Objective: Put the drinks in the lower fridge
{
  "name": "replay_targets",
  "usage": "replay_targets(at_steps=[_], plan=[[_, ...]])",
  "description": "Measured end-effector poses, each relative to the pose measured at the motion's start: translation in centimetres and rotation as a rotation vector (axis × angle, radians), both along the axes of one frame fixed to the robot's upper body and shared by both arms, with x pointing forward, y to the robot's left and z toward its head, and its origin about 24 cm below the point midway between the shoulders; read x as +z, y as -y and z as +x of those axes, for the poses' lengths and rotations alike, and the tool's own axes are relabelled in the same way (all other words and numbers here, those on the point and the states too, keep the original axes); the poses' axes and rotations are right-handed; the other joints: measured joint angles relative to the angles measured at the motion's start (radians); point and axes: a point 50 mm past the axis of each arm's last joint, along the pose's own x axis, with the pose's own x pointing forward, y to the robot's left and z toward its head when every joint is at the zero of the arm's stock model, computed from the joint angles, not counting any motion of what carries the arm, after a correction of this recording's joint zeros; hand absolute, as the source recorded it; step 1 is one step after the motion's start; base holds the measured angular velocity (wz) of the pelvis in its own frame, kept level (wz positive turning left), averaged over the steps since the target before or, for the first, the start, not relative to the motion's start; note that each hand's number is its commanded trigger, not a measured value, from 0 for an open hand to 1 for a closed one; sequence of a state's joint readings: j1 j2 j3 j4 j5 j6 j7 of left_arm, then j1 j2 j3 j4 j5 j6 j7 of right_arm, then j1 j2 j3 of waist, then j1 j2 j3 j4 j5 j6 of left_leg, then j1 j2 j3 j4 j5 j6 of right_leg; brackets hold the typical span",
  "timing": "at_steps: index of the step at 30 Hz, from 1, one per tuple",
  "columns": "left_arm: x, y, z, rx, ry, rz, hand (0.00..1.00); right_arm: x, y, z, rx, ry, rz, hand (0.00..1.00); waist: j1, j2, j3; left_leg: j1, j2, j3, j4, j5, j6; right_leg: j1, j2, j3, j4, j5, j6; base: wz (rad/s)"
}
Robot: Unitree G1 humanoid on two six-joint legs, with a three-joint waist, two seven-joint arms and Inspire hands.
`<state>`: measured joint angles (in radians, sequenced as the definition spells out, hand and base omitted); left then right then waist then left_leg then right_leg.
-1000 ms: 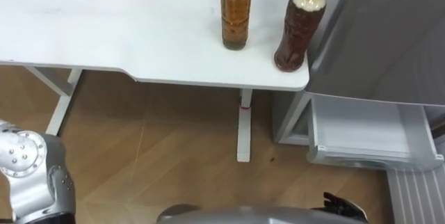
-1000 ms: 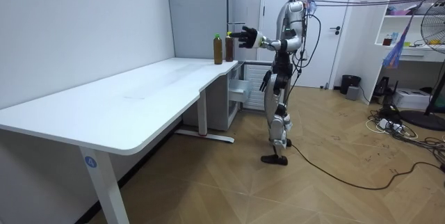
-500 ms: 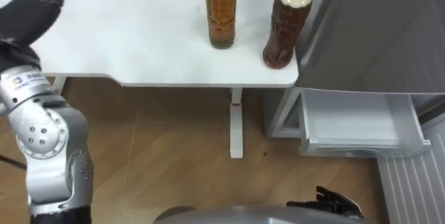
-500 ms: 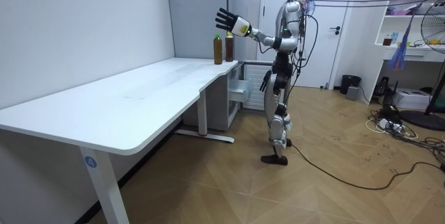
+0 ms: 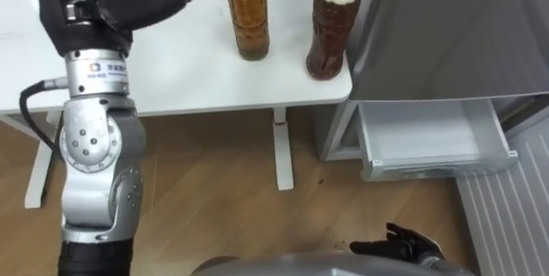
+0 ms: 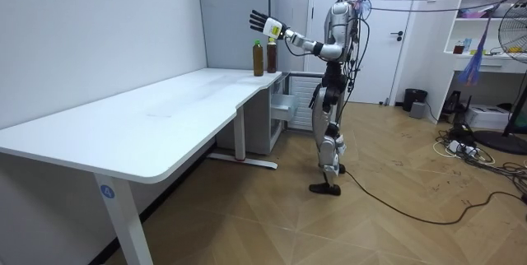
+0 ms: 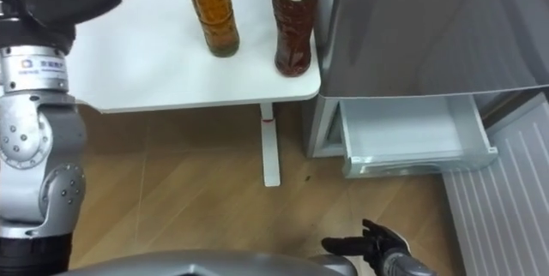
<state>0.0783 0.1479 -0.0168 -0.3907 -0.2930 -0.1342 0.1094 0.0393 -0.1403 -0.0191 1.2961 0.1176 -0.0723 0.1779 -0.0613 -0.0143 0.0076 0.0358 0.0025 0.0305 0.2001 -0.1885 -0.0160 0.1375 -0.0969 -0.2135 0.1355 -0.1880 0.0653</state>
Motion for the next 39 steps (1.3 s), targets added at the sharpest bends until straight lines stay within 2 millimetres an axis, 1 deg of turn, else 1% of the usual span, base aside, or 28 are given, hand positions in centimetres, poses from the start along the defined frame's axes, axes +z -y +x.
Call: replay_targets(at_steps=[4,8,11,12,14,20,26,28,36,39], plan=[[-0.1,0.5,0.3,-0.063,-0.019,0.026,0.0,0.0,-0.1,0.4,0.002,0.003,0.002,0.0,-0.018,0.004,-0.001,-0.005,0.002,0.006,0.001,0.0,0.0,-0.012,0.003,0.021,0.001,0.001,-0.001,-0.04],[0.6,1.2,0.8,-0.112,0.007,0.041,0.0,0.0,-0.1,0.5,0.003,0.003,0.003,0.0,-0.023,0.005,-0.0004,-0.005,0.004,0.011,0.001,0.0,0.0,-0.012,0.004,0.027,0.004,0.002,-0.004,-0.04],[1.1,1.7,1.0,-0.159,0.031,0.055,0.0,0.0,-0.1,0.4,0.002,0.001,0.003,0.0,-0.022,0.006,0.0001,-0.001,0.006,0.021,0.0,0.0,0.0,-0.015,0.005,0.041,0.007,0.002,-0.004,-0.11],[1.1,1.8,1.0,-0.168,0.034,0.058,0.0,0.0,-0.1,0.5,0.003,0.002,0.003,0.0,-0.022,0.008,0.0016,0.002,0.007,0.027,-0.002,0.0,0.0,-0.015,0.006,0.049,0.01,0.002,-0.004,-0.12],[1.1,1.9,1.0,-0.183,0.033,0.064,0.0,0.1,0.0,0.6,0.003,0.005,0.002,0.0,-0.027,0.01,0.0035,0.01,0.009,0.034,-0.005,0.0,0.0,-0.014,0.006,0.052,0.014,0.002,-0.004,-0.11],[0.9,2.2,1.1,-0.225,0.017,0.082,0.0,0.1,-0.1,0.7,0.009,0.007,0.011,0.0,-0.044,0.012,0.0044,0.012,0.01,0.036,-0.004,0.0,0.0,-0.018,0.006,0.053,0.015,0.002,-0.004,-0.01],[0.7,2.4,1.1,-0.25,-0.002,0.092,0.0,0.1,-0.1,0.7,0.009,0.003,0.014,0.0,-0.045,0.012,0.0041,0.008,0.013,0.04,-0.005,-0.001,0.0,-0.026,0.009,0.058,0.016,0.004,-0.006,-0.02],[0.7,2.4,1.1,-0.257,-0.002,0.096,0.0,0.1,-0.1,0.7,0.01,0.002,0.016,0.0,-0.045,0.012,0.0036,0.007,0.015,0.049,-0.005,-0.001,0.0,-0.031,0.01,0.065,0.018,0.004,-0.007,-0.1],[0.5,2.9,1.1,-0.287,-0.008,0.117,0.0,0.1,-0.1,0.8,0.011,-0.001,0.02,0.0,-0.047,0.013,0.0025,-0.003,0.016,0.05,-0.002,-0.001,0.0,-0.036,0.011,0.065,0.018,0.005,-0.009,-0.01],[0.1,3.0,1.2,-0.298,-0.027,0.12,0.0,0.1,0.0,0.8,0.016,-0.003,0.017,0.0,-0.047,0.013,0.0024,0.0,0.016,0.052,-0.003,-0.001,0.0,-0.037,0.011,0.069,0.018,0.005,-0.009,-0.01]])
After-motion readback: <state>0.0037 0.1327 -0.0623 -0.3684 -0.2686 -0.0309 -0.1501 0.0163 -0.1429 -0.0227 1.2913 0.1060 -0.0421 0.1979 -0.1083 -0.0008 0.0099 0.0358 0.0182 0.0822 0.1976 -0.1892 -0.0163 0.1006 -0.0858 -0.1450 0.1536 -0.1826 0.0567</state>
